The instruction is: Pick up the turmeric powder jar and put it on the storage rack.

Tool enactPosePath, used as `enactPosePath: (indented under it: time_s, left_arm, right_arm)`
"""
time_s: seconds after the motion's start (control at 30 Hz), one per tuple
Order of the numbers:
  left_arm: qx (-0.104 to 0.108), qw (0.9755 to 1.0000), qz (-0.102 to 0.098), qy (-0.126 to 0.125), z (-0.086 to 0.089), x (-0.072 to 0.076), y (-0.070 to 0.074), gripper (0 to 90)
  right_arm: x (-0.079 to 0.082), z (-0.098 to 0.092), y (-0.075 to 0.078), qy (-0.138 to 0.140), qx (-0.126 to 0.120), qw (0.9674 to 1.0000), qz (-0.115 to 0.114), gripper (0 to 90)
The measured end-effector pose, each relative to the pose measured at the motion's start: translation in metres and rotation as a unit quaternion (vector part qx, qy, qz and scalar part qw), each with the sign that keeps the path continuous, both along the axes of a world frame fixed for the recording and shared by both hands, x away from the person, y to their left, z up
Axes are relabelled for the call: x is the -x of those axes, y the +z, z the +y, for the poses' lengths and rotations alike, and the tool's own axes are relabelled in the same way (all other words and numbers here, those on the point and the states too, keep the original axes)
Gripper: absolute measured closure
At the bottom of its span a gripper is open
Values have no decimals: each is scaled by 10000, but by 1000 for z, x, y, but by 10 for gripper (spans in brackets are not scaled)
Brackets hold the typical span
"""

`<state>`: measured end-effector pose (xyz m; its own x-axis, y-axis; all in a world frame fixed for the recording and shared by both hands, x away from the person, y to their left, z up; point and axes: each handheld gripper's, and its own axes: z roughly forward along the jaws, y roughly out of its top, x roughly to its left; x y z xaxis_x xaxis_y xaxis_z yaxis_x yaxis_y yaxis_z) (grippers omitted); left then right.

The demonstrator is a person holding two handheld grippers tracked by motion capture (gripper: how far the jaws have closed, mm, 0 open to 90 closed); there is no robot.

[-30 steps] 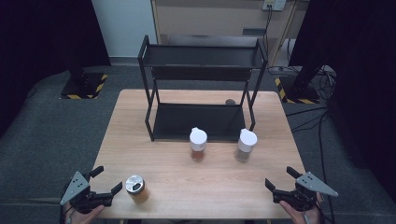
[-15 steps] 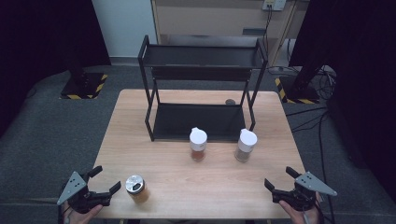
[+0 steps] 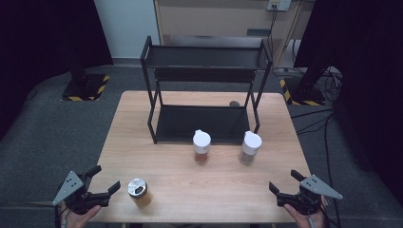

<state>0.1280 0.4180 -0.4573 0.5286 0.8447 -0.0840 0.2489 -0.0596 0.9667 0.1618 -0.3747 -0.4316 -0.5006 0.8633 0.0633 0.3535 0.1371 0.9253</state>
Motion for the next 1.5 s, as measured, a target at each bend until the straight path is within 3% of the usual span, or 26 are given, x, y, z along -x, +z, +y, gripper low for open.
enactPosePath:
  time_s: [0.33, 0.53, 0.73, 1.17, 1.5]
  left_arm:
    - [108, 9996, 32, -270, 15, -10, 22, 9]
    - [-12, 9993, 33, -375, 15, -14, 35, 11]
    - [108, 9981, 57, -610, 16, -19, 45, 8]
    - [-131, 9937, 177, -1099, 0, -29, 53, 3]
    - [-329, 9891, 274, -1411, -15, -37, 45, 12]
  right_arm:
    - [0, 1, 0, 13, 28, 10000, -2, 36]
    - [0, 1, 1, 18, 32, 10000, 10, 38]
    - [0, 1, 1, 24, 46, 10000, 0, 39]
    - [1, 2, 1, 36, 68, 10000, -22, 41]
    - [1, 2, 2, 35, 76, 10000, -26, 43]
